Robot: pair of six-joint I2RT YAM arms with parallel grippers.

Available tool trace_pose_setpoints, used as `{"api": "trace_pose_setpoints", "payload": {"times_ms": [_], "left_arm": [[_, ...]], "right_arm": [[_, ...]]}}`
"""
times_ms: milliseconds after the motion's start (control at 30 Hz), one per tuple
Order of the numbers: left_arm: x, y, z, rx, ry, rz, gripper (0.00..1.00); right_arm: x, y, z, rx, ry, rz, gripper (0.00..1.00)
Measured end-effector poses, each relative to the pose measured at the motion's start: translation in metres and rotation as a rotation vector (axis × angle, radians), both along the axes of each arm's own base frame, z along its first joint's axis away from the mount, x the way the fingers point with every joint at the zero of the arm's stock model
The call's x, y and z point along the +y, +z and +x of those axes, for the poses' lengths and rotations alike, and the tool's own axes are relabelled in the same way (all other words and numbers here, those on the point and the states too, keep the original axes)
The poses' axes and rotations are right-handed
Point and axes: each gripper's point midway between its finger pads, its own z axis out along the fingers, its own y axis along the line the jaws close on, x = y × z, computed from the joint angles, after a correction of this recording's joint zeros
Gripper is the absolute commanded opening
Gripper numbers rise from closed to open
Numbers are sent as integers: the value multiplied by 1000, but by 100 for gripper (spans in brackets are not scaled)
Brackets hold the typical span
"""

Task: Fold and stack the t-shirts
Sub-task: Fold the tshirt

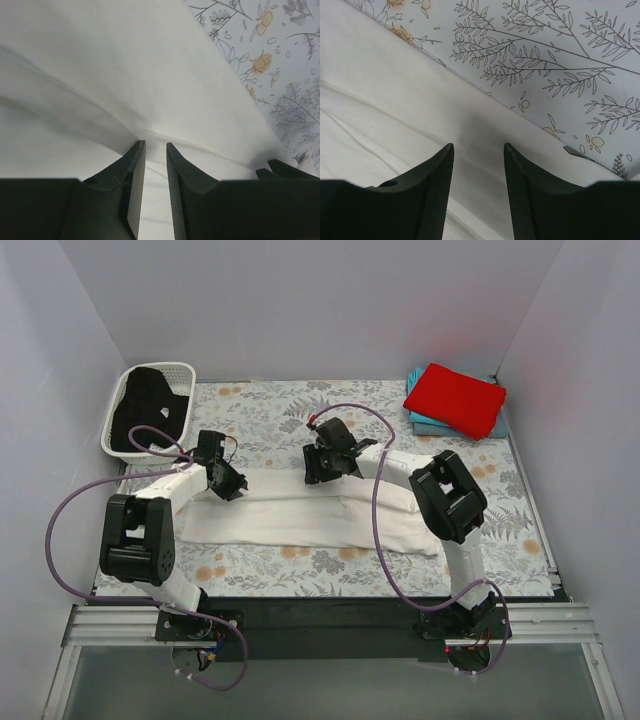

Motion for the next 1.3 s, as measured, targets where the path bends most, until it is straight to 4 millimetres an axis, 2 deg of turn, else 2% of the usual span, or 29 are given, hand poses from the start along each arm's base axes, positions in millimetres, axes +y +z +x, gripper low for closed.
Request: {"api": "trace_pose_setpoints", "payload": {"times_ms": [200,367,767,1000,1100,1300], "left_arm": [[-1,-13,-18,44,-8,-9,22],[0,-9,-26,35,-10,-13,22],[-1,2,-22,2,-10,-17,22],[5,24,10,-63,22,22,22],[13,18,17,-42,60,64,22],[27,3,1,28,118,123,22]], "right_arm": [[3,-3,-7,10,12,-12,50],[8,-4,-13,7,25,-19,49],[2,-8,-40,19,43,-44,47],[-4,-8,-55,23,45,-60,45],[-4,-9,-59,26,42,-63,45],[-8,-8,-67,30,40,-67,44]]}}
